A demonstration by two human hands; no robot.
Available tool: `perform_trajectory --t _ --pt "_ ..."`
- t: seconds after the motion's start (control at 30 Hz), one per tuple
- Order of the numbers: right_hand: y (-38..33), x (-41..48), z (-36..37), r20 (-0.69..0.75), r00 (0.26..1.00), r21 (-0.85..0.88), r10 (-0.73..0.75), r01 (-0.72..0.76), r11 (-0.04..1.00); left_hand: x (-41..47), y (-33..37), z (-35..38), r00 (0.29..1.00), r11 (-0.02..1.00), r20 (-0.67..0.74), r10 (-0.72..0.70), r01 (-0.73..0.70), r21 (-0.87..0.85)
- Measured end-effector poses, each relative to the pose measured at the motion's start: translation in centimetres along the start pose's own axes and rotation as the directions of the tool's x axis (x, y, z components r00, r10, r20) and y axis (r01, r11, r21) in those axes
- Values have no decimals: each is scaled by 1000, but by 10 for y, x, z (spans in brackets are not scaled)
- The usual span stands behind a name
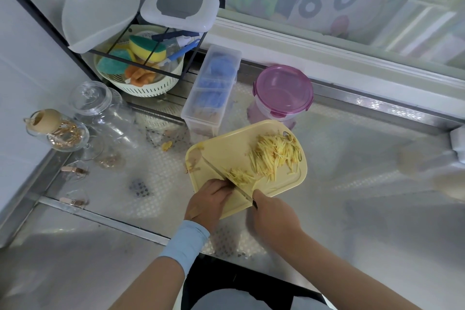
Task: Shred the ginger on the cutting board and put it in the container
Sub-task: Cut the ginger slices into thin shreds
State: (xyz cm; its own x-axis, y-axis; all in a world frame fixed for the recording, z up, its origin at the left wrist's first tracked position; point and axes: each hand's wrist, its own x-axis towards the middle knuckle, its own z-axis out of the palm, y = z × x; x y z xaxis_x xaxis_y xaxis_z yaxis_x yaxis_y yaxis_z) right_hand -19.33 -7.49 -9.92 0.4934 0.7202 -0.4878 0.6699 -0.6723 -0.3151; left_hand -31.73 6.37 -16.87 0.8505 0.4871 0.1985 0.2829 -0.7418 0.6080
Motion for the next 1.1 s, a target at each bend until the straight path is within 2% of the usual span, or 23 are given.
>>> perform_trajectory --t 0.1,0.27,0.7,0.93,1.1 --pt "-9 8 -1 32 999 -15 15 -15 1000 -1 1 -1 1000 1000 -1 -30 30 -5" --pt "-22 23 -11 24 999 -12 -39 39 999 -1 -1 1 1000 1000 -6 5 -5 27" --pt "-4 -1 -4 26 1000 -35 -15 16 999 1 0 0 997 996 -39 59 -57 66" --pt "-20 19 -9 69 998 -26 -15 16 1000 0 0 0 999 998 -22 27 -26 49" --pt "-10 7 -7 32 999 -4 -27 27 1000 -1 4 0 998 999 -67 6 -2 48"
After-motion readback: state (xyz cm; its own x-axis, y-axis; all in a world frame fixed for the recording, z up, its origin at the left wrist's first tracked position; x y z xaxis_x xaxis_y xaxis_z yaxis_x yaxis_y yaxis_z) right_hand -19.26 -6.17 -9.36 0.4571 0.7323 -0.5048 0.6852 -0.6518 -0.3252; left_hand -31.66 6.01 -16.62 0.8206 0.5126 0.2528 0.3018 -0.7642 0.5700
